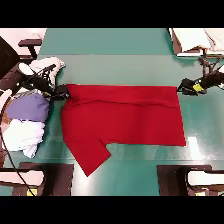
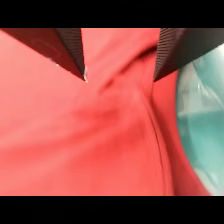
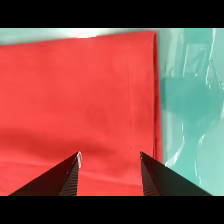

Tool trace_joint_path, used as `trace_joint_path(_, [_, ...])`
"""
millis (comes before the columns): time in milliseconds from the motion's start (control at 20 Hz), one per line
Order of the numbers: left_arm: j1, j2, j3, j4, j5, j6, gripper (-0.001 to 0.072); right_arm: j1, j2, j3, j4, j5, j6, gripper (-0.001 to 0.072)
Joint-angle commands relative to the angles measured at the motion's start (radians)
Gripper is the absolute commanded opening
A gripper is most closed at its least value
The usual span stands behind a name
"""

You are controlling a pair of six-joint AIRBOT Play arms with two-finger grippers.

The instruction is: Fold the shirts.

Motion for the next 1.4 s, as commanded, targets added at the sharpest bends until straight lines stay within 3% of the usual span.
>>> trace_joint_path(0, [-0.012, 0.15, -0.112, 0.109, -0.073, -0.056, 0.0503, -0.004, 0.099, -0.014, 0.032, 0.088, -0.002, 0.0436])
trace_joint_path(100, [-0.016, 0.319, -0.303, 0.135, -0.074, -0.106, 0.0503, 0.002, 0.18, -0.014, 0.032, 0.132, -0.002, 0.0436])
trace_joint_path(350, [-0.016, 0.642, -0.742, 0.029, -0.082, -0.165, 0.0503, 0.014, 0.319, -0.014, 0.041, 0.094, -0.002, 0.0436])
trace_joint_path(550, [-0.024, 0.672, -0.887, -0.108, -0.024, -0.157, 0.0503, 0.014, 0.361, -0.014, 0.041, 0.096, -0.002, 0.0436])
trace_joint_path(800, [-0.175, 0.672, -0.905, -0.149, 0.087, -0.154, 0.05, 0.014, 0.372, -0.014, 0.04, 0.13, -0.002, 0.0436])
trace_joint_path(850, [-0.18, 0.672, -0.905, -0.149, 0.092, -0.157, 0.0474, 0.013, 0.372, -0.014, 0.039, 0.15, -0.002, 0.0436])
trace_joint_path(900, [-0.18, 0.672, -0.903, -0.148, 0.093, -0.157, 0.0212, 0.006, 0.372, -0.014, 0.033, 0.171, -0.002, 0.0436])
trace_joint_path(950, [-0.18, 0.672, -0.899, -0.148, 0.093, -0.153, 0.0029, -0.006, 0.373, -0.017, 0.03, 0.199, -0.002, 0.0436])
trace_joint_path(1250, [-0.18, 0.672, -0.766, -0.124, 0.043, -0.142, 0.0025, -0.2, 0.501, -0.383, -0.061, 0.26, 0.0, 0.0438])
trace_joint_path(1350, [-0.18, 0.672, -0.731, -0.126, 0.042, -0.141, 0.0025, -0.294, 0.555, -0.565, -0.097, 0.258, 0.0, 0.053])
